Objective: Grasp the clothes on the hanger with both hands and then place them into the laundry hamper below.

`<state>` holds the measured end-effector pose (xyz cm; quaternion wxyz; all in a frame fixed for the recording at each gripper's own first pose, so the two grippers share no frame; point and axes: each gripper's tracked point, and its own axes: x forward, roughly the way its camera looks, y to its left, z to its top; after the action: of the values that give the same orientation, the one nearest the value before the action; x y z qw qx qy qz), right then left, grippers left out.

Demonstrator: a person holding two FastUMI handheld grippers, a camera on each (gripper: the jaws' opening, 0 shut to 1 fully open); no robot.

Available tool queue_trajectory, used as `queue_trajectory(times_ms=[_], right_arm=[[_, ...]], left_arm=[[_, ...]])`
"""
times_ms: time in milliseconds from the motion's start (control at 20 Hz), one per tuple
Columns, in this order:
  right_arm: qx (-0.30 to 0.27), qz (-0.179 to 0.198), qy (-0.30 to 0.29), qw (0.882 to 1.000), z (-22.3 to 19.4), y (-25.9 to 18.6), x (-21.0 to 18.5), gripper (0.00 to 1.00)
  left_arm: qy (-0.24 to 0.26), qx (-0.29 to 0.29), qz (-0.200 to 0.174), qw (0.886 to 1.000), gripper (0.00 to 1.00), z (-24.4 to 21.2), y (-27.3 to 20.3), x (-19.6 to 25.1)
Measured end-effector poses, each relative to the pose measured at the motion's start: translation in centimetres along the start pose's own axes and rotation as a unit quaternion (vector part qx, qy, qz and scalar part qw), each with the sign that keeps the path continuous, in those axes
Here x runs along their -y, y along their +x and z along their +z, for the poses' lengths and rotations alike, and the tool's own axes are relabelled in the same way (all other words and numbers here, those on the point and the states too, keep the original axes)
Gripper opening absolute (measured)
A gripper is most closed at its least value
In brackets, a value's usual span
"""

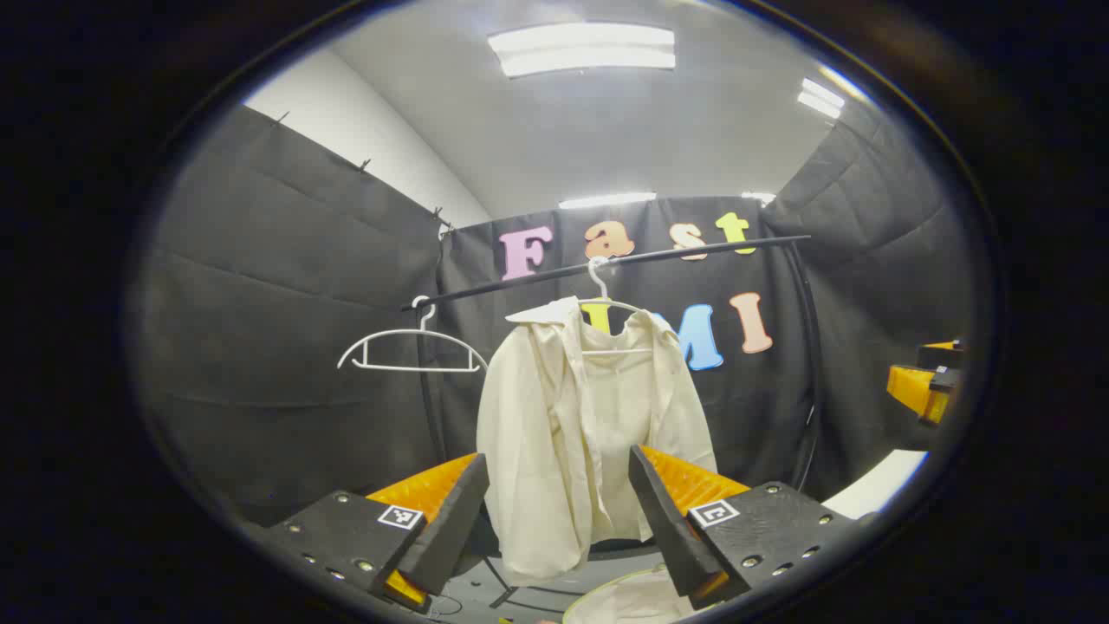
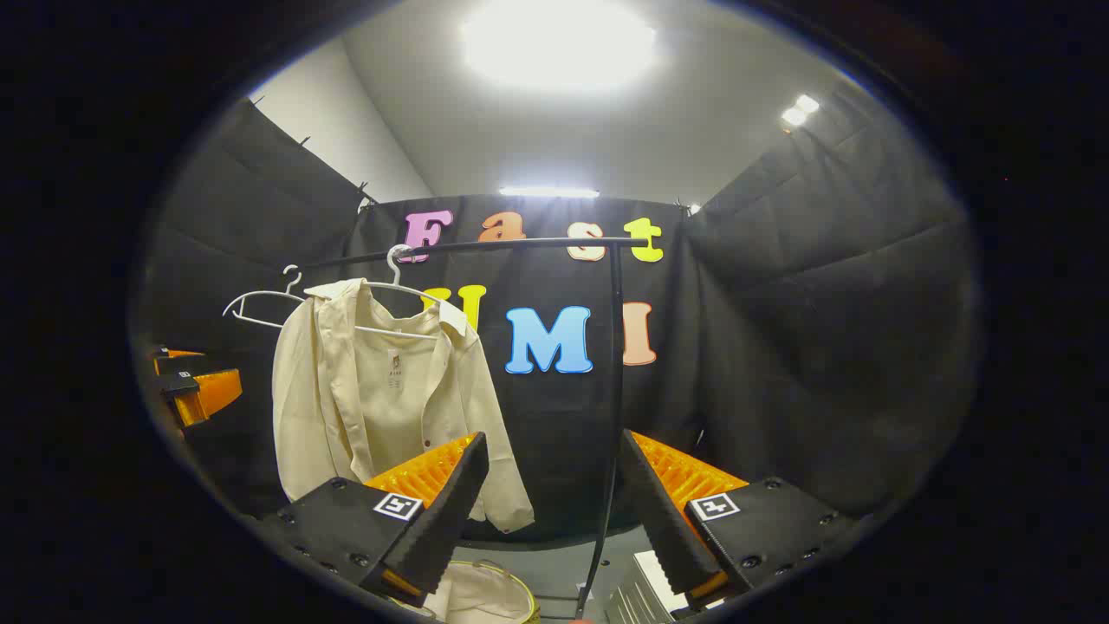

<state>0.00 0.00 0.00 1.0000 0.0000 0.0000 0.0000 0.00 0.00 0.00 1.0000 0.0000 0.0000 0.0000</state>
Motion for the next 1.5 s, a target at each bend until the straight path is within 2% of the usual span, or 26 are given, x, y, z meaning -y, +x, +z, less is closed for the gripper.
queue_trajectory(times_ms=[750, 800, 950, 1200, 1350, 1500], right_arm=[[0.011, -0.005, -0.005, 1.0, 0.5, 2.4, -3.1, 0.96], [0.011, -0.004, -0.005, 1.0, 0.4, 2.7, -3.6, 0.95], [0.021, 0.004, -0.005, 1.0, 1.1, 3.7, -5.2, 0.96], [0.03, 0.028, -0.009, 0.999, 2.1, 5.6, -7.4, 0.96], [0.028, 0.048, -0.007, 0.998, 2.3, 7.8, -8.7, 0.96], [0.032, 0.069, -0.003, 0.997, 2.7, 10.4, -9.6, 0.96]], left_arm=[[0.003, 0.008, -0.011, 1.0, 0.96, -0.7, 2.7, -1.7], [0.0, 0.004, -0.013, 1.0, 0.94, -1.0, 3.1, -1.9], [-0.002, 0.003, -0.016, 1.0, 0.96, -0.7, 4.2, -2.4], [-0.005, 0.015, -0.007, 1.0, 0.95, 0.8, 5.6, -2.6], [-0.007, 0.021, 0.006, 1.0, 0.93, 1.7, 6.9, -2.5], [-0.009, 0.025, 0.022, 0.999, 0.96, 2.4, 8.7, -1.9]])
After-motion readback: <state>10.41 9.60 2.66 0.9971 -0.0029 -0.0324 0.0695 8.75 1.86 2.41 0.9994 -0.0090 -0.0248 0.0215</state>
